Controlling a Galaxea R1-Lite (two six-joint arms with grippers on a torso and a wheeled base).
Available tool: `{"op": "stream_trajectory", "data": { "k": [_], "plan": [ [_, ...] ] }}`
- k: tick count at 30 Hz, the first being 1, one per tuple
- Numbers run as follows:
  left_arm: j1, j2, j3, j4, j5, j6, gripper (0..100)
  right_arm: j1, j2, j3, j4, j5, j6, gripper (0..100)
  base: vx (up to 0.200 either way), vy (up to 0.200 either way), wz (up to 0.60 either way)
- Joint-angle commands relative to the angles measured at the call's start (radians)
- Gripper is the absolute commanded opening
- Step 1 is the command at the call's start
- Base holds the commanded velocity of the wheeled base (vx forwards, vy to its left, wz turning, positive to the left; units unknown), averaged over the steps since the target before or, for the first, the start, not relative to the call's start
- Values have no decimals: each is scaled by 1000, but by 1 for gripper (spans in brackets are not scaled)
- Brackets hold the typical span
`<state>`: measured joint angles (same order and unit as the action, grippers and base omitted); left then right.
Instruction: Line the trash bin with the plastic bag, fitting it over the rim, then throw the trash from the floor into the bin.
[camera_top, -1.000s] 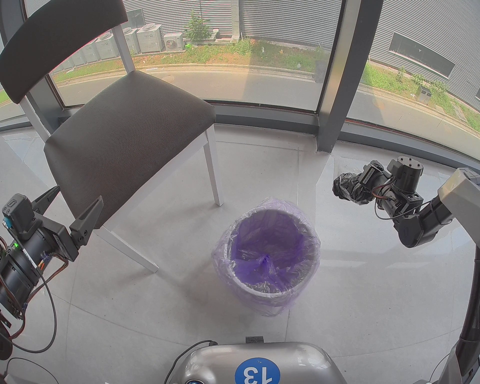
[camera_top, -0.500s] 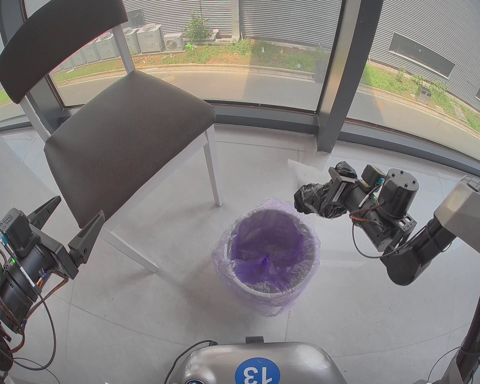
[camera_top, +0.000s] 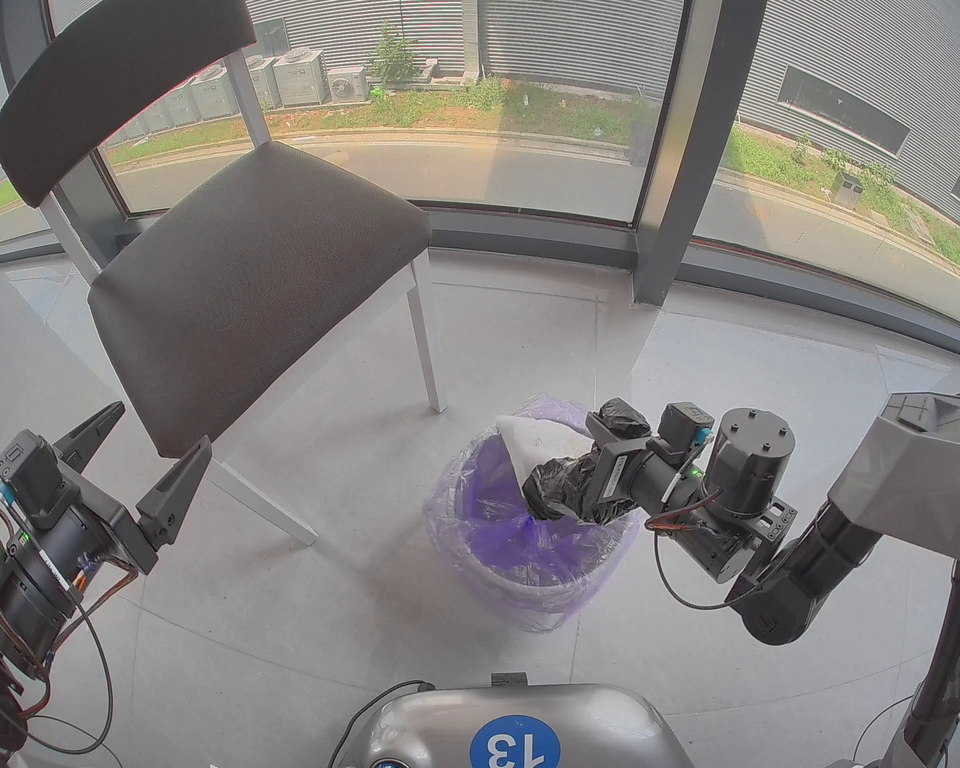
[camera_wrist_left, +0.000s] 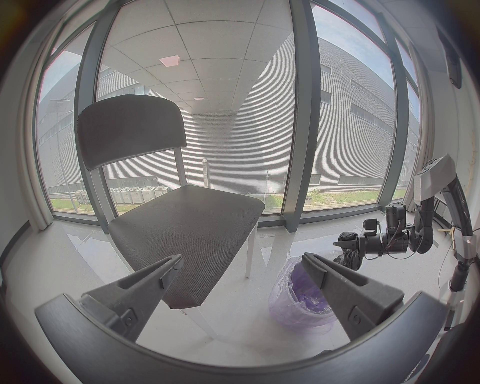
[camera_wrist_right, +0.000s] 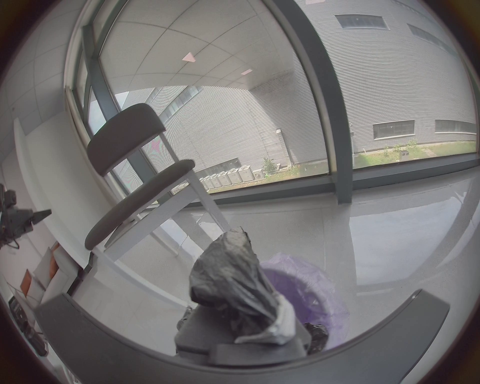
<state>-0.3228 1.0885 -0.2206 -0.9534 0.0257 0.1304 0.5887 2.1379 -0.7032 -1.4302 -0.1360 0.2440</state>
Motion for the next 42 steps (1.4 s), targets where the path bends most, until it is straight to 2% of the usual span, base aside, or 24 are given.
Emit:
{"op": "stream_trajectory", "data": {
  "k": [1, 14, 24, 31, 37, 42],
  "plan": [
    [-2, -1, 4, -1, 0, 0, 100, 19, 70, 1, -6, 1, -2, 0, 0, 0, 0],
    [-9, 7, 10, -1, 0, -3, 100, 22, 261, -105, -82, -2, 12, 0, 0, 0, 0],
    [-9, 2, 18, -1, -9, -3, 100, -15, 346, -180, -79, -2, 52, 0, 0, 0, 0],
    [-9, -1, 24, -1, -10, -3, 100, -67, 352, -199, -73, 1, 49, 0, 0, 0, 0],
    [-9, 1, 29, -1, -10, -5, 100, -93, 289, -165, 11, 1, 32, 0, 0, 0, 0],
    [-9, 1, 30, -1, -10, -6, 100, -107, 270, -156, 28, 1, 31, 0, 0, 0, 0]
  ]
}}
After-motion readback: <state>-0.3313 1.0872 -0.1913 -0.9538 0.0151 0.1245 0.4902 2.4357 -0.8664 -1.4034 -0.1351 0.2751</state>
